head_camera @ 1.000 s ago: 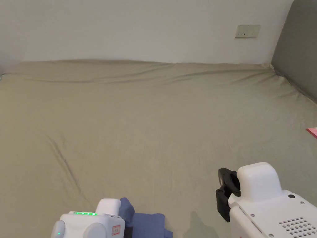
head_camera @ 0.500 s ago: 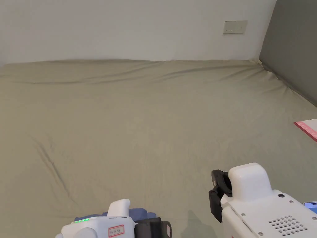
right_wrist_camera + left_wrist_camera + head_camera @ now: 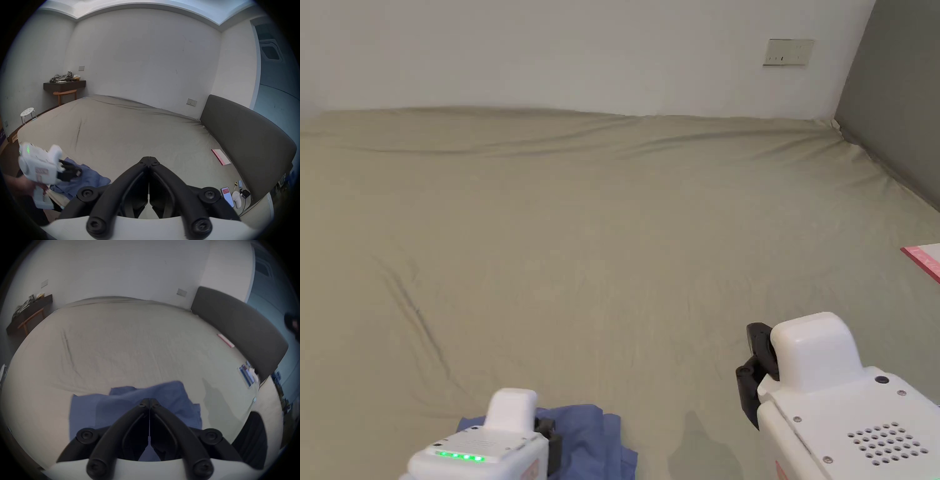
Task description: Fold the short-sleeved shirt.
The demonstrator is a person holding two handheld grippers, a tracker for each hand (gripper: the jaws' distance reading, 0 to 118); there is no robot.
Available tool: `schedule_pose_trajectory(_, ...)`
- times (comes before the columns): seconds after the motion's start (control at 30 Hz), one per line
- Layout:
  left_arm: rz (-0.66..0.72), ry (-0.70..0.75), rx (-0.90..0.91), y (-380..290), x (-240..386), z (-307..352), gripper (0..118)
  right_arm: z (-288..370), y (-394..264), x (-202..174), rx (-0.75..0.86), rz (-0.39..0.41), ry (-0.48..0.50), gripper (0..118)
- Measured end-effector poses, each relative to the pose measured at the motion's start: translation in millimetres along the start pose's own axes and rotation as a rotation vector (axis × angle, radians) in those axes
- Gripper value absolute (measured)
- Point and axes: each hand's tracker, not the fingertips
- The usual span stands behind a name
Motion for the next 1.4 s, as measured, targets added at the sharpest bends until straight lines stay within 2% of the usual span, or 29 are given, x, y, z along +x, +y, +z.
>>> schedule_pose_trajectory(0.1,-0.086,0.014,-0.043,-16,23,-27,0,3,0,5,-0.003,-0.029,0.015,3)
schedule_pose_trajectory(0.23,-0.212,0.039,-0.018,-29,55,-31,0,4,-6,10,-0.015,-0.023,0.002,3)
schedule_pose_trajectory(0.33,-0.227,0.005,-0.027,-34,66,-30,0,0,-9,13,-0.031,-0.028,-0.002,3)
schedule_pose_trajectory(0.43,-0.249,0.005,-0.036,-43,84,-26,0,-5,-7,16,-0.035,-0.069,0.015,3)
schedule_pose_trajectory(0.53,-0.268,-0.117,-0.069,-50,96,-15,0,-8,-2,14,-0.024,-0.081,0.021,3)
schedule_pose_trajectory(0.6,-0.266,-0.275,-0.114,-52,100,-6,0,-12,1,9,-0.021,-0.059,0.022,3)
schedule_pose_trajectory(0.67,-0.272,-0.260,-0.031,-49,98,15,0,-15,3,4,-0.010,-0.039,0.024,3)
schedule_pose_trajectory(0.8,-0.127,-0.203,0.096,-22,48,52,0,-27,5,-8,-0.018,-0.032,0.074,3)
schedule_pose_trajectory(0.87,-0.055,-0.121,0.173,-6,10,70,0,-36,3,-20,-0.034,-0.015,0.118,3)
schedule_pose_trajectory(0.97,-0.007,0.027,0.252,7,-41,90,0,-66,-9,-40,-0.103,0.010,0.263,3)
schedule_pose_trajectory(1.0,0.003,0.061,0.266,9,-55,94,0,-76,-16,-48,-0.141,0.026,0.273,3)
schedule_pose_trajectory(1.03,0.011,0.094,0.270,8,-71,98,0,-87,-24,-58,-0.181,0.047,0.278,3)
schedule_pose_trajectory(1.1,0.031,0.142,0.247,5,-95,102,0,-104,-40,-77,-0.270,0.083,0.364,3)
schedule_pose_trajectory(1.23,0.104,0.148,0.181,-10,-130,97,0,-138,-79,-115,-0.493,0.050,0.544,3)
schedule_pose_trajectory(1.37,0.198,0.096,0.083,-21,-151,84,0,-163,-123,-146,-0.712,0.125,0.541,3)
schedule_pose_trajectory(1.4,0.213,0.104,0.058,-22,-153,81,0,-166,-128,-148,-0.711,0.134,0.525,2)
